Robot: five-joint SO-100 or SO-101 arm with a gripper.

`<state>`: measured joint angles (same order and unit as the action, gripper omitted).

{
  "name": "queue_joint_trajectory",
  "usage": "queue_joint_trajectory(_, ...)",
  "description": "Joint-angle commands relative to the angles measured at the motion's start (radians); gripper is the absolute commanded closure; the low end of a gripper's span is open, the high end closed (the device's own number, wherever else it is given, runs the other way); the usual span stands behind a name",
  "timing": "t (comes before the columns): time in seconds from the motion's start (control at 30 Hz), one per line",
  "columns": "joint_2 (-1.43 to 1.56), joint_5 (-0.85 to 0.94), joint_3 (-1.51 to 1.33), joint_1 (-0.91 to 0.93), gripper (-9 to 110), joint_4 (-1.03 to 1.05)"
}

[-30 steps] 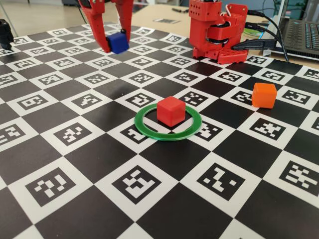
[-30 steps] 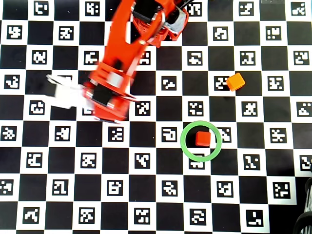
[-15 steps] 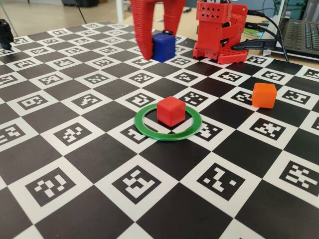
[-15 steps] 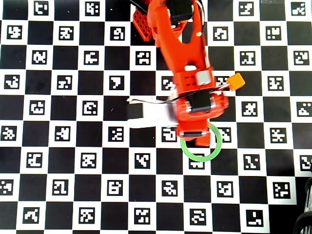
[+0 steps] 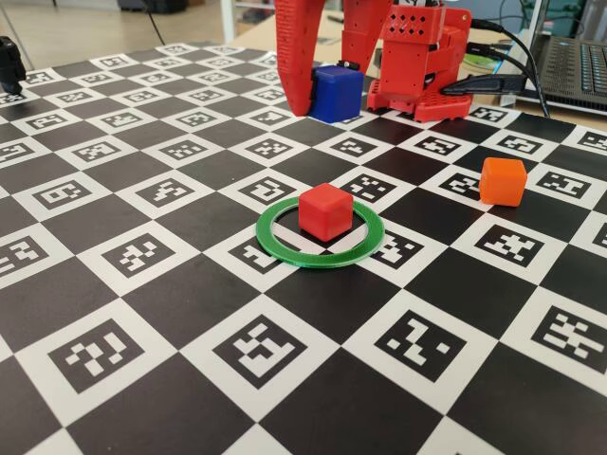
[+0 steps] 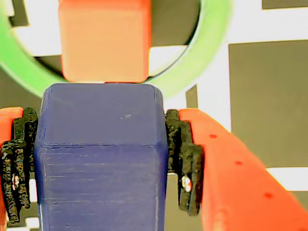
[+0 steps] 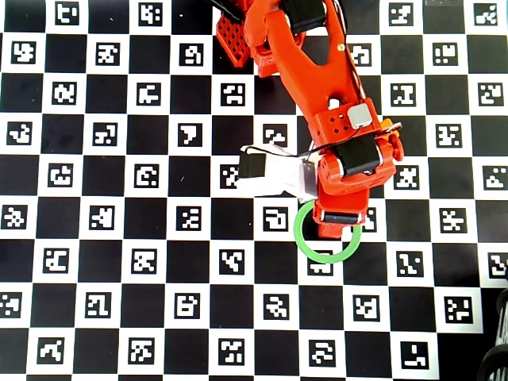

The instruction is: Grab the red cube then put it in the green circle then put the blue cube on top and finally the orange cube on top

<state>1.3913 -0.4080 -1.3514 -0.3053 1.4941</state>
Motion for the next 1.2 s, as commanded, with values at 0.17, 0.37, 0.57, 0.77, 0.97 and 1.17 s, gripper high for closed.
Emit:
queue_joint_trajectory(0.17, -0.043, -0.017, 0.100, -0.041, 97, -0.026)
queue_joint_trajectory(0.37, -0.071, 0.008, 0.078, -0.032, 97, -0.071)
queue_joint_trajectory(0.57, -0.083, 0.029, 0.043, -0.026, 97, -0.112)
queue_joint_trajectory(0.77, -0.086, 0.043, 0.006, -0.011, 97, -0.137)
queue_joint_trajectory(0.97, -0.086, 0.046, -0.034, -0.009, 97, -0.144)
queue_joint_trajectory(1.17, -0.086, 0.055, -0.064, -0.006, 97, -0.167)
